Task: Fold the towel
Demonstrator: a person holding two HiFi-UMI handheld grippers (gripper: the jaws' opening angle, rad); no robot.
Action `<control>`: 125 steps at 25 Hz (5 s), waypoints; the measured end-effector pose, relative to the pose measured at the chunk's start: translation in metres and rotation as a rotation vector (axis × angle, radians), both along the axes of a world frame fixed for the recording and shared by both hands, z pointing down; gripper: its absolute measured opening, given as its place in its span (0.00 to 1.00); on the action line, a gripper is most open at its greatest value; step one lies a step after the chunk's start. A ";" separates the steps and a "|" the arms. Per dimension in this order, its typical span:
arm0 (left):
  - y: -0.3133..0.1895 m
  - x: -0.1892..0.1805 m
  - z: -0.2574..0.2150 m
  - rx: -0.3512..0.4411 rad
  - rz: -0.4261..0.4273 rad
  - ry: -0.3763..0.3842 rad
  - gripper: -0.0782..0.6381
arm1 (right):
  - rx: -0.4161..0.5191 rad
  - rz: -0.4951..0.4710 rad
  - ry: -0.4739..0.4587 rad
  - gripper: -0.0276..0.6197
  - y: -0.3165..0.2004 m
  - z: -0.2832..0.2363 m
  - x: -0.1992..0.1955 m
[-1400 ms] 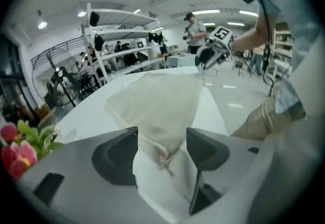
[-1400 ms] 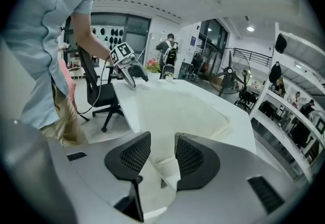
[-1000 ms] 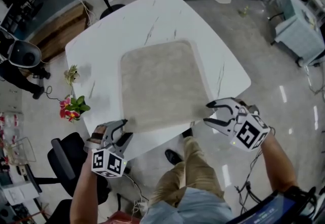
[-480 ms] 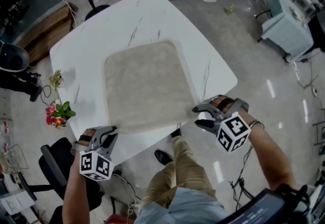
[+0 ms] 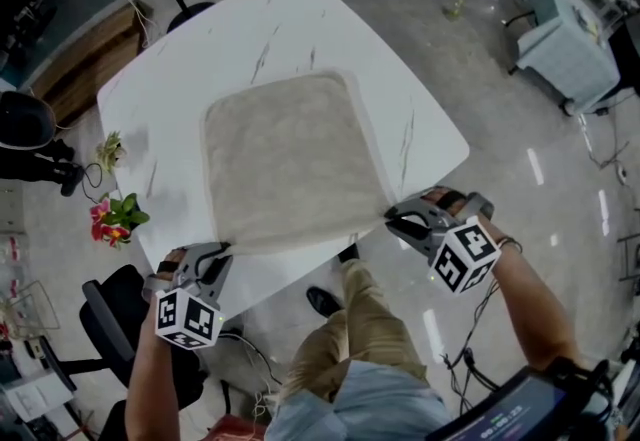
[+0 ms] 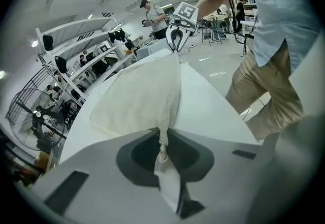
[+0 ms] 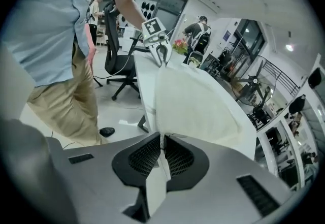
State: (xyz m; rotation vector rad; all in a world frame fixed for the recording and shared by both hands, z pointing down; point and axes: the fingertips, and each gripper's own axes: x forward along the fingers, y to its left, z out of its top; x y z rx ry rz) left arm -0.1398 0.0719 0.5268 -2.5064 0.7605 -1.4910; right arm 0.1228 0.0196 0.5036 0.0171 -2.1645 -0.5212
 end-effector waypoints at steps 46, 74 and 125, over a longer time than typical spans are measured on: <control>-0.005 -0.003 -0.145 -0.039 -0.140 0.283 0.16 | -0.121 0.236 -0.331 0.09 -0.022 -0.142 -0.002; -0.161 -0.047 -0.018 -0.379 -0.314 0.382 0.18 | -0.417 0.354 -0.195 0.10 -0.184 -0.014 -0.042; -0.062 0.004 -0.006 -0.552 -0.436 0.397 0.13 | -0.496 0.570 -0.302 0.13 -0.082 0.003 -0.037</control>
